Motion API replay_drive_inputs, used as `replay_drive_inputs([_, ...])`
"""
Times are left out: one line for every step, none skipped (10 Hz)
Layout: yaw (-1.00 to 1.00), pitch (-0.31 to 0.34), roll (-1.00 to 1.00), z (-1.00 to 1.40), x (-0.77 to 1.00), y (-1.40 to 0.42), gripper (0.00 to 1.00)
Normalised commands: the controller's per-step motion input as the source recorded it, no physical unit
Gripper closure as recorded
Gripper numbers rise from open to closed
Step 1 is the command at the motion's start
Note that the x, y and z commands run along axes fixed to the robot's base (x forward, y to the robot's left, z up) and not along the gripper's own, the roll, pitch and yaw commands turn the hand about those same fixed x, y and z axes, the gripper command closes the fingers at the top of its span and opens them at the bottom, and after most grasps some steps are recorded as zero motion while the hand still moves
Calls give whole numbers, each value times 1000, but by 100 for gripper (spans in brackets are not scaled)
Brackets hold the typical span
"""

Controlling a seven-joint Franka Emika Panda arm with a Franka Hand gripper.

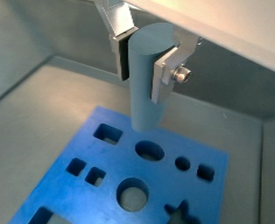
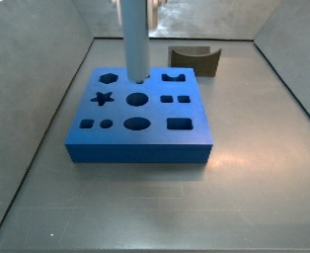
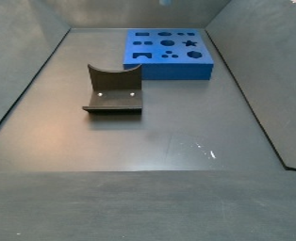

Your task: Insert the oval object.

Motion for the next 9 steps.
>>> replay_drive_inputs([-1000, -13, 24, -794, 0, 0, 100])
replay_drive_inputs([-1000, 0, 54, -551, 0, 0, 100])
replay_drive_inputs([-1000, 0, 113, -417, 0, 0, 100])
replay_drive_inputs([-974, -1, 213, -303, 0, 0, 100])
replay_drive_inputs([-969, 0, 220, -294, 0, 0, 100])
replay_drive_inputs([-974, 0, 210, -263, 0, 0, 100])
replay_drive_inputs([-966, 0, 177, -180, 0, -34, 100])
replay_drive_inputs([-971, 0, 171, -166, 0, -40, 100])
replay_drive_inputs([-969, 0, 136, -74, 0, -83, 100])
